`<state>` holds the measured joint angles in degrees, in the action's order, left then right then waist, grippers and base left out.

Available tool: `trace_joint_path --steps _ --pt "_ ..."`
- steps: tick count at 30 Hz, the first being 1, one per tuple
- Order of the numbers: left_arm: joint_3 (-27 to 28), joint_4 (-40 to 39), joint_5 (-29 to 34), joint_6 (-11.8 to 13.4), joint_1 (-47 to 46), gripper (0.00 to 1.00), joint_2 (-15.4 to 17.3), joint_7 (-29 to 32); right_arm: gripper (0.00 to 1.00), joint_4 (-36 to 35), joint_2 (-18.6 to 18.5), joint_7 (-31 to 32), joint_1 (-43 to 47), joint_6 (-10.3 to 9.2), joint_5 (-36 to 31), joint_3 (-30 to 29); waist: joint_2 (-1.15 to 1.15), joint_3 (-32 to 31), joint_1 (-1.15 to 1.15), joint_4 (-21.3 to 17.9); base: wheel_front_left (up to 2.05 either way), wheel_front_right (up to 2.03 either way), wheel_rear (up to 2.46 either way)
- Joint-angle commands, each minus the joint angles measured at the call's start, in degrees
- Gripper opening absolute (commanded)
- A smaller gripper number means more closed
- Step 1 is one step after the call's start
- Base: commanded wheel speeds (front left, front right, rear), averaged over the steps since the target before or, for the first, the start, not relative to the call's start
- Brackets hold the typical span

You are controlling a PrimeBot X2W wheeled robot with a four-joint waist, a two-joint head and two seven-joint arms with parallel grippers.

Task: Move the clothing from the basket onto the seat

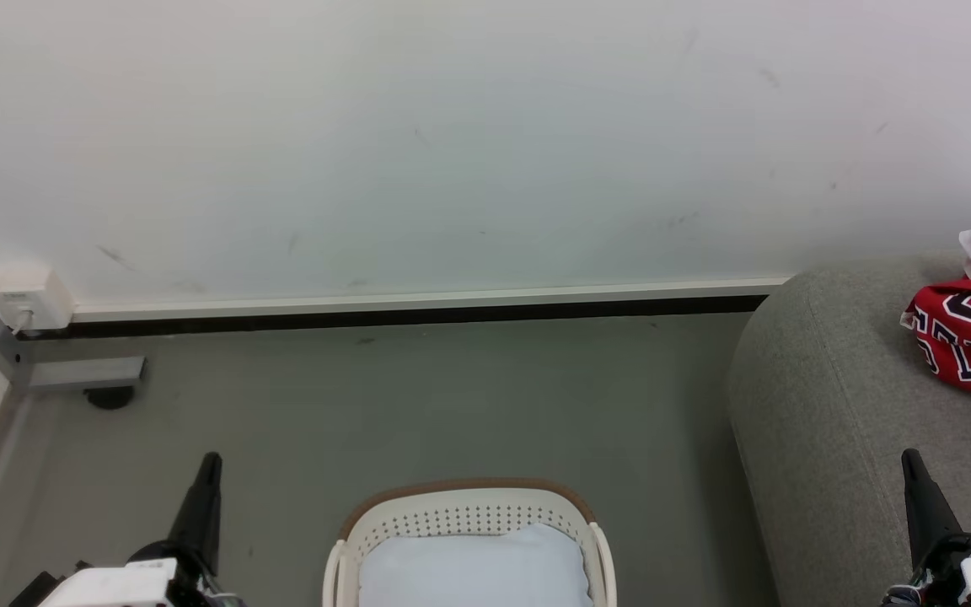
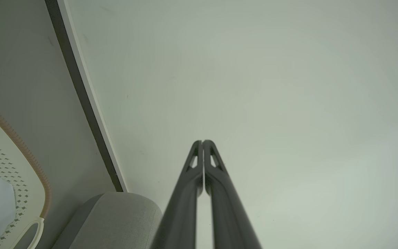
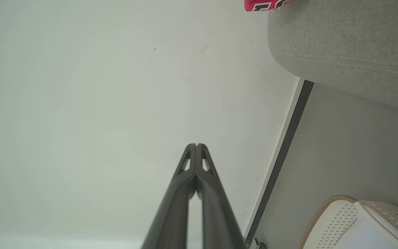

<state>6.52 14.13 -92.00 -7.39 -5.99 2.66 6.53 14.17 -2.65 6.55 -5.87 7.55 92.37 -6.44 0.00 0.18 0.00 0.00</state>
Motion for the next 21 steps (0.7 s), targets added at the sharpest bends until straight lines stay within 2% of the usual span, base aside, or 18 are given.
trace_joint_path --steps 1,21 --pt "0.2 -0.2 -0.8 -0.3 -0.6 0.00 0.4 0.2 0.00 -0.3 -0.4 0.2 -0.7 -0.12 0.1 -0.2 0.00 0.0 0.00 0.0 0.00 0.00 0.00" --pt "0.2 -0.2 -0.8 -0.3 -0.5 0.00 0.4 0.2 0.00 -0.3 -0.4 0.2 -0.7 -0.12 0.1 -0.2 0.00 0.0 0.00 0.0 0.00 0.00 0.00"
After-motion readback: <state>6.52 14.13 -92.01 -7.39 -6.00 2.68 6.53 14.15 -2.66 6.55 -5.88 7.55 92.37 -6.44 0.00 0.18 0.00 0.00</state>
